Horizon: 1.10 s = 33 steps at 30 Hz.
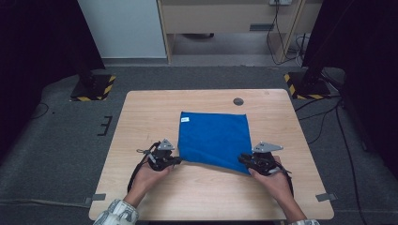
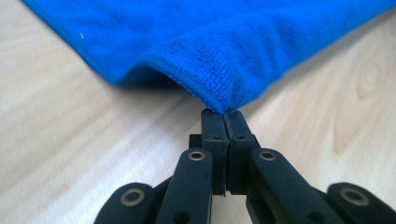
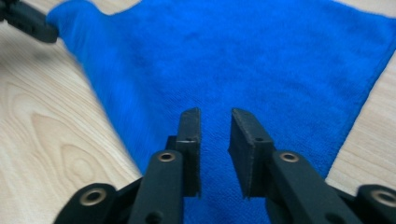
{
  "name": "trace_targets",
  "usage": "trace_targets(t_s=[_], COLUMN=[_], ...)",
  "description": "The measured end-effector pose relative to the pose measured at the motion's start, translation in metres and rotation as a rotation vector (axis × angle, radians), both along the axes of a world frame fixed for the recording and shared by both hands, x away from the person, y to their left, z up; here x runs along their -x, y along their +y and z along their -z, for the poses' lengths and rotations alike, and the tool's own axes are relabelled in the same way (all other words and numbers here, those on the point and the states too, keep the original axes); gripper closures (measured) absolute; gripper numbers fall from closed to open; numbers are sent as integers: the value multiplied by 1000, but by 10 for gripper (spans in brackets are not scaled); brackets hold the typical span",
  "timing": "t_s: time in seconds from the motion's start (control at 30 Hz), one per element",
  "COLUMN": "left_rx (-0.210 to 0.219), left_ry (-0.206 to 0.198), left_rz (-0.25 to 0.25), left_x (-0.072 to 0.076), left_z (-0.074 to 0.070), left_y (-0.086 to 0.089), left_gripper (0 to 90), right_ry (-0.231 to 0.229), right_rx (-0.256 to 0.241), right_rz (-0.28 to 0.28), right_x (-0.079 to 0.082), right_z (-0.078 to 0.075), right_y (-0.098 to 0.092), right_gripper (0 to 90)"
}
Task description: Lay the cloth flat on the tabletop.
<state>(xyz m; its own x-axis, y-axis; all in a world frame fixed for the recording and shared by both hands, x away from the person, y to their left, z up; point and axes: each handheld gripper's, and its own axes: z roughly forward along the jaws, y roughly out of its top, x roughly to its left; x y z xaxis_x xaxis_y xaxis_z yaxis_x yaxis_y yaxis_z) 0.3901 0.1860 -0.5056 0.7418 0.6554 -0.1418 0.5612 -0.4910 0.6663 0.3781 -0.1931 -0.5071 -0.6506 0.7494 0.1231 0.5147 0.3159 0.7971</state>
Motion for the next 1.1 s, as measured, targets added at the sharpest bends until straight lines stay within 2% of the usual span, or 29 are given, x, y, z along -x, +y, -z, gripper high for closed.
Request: trace_targets(t_s=[0.13,0.23,0.43,0.73,0.77,0.8,0.83,0.87,0.9,0.93,0.97,1.03,1.07,1.1], left_rx=[-3,-14,-30,-26,-23,-22,-16,-16,1,1,4,12,7,-6], left_ry=[30,54,89,105,89,75,58,58,11,11,-22,-31,-55,-61], left_rz=[18,31,35,29,17,2,-17,-17,-44,-44,-72,-82,-97,-105], left_x=[9,16,26,40,42,42,42,42,41,41,37,34,27,24], left_z=[0,1,3,2,1,0,-2,-2,-5,-5,-8,-9,-11,-12], left_y=[5,8,14,25,27,28,29,29,33,33,37,38,40,41], left_gripper=[890,891,891,882,850,758,628,520,449,404,351,289,257,240], right_ry=[-14,-12,-12,-15,-13,-17,-19,-19,-25,-26,-30,-33,-40,-43], right_rx=[-14,14,20,31,28,29,33,33,33,36,40,39,37,36], right_rz=[7,0,-6,-25,-24,-26,-27,-27,-21,-17,-17,-11,-8,-4], right_x=[5,4,4,5,5,4,4,4,5,4,4,4,3,2], right_z=[-5,-2,-1,0,0,0,0,0,0,0,0,0,1,1], right_y=[1,2,5,12,15,16,17,17,20,22,23,26,31,33], right_gripper=[684,666,664,659,642,623,597,597,509,478,446,415,347,323])
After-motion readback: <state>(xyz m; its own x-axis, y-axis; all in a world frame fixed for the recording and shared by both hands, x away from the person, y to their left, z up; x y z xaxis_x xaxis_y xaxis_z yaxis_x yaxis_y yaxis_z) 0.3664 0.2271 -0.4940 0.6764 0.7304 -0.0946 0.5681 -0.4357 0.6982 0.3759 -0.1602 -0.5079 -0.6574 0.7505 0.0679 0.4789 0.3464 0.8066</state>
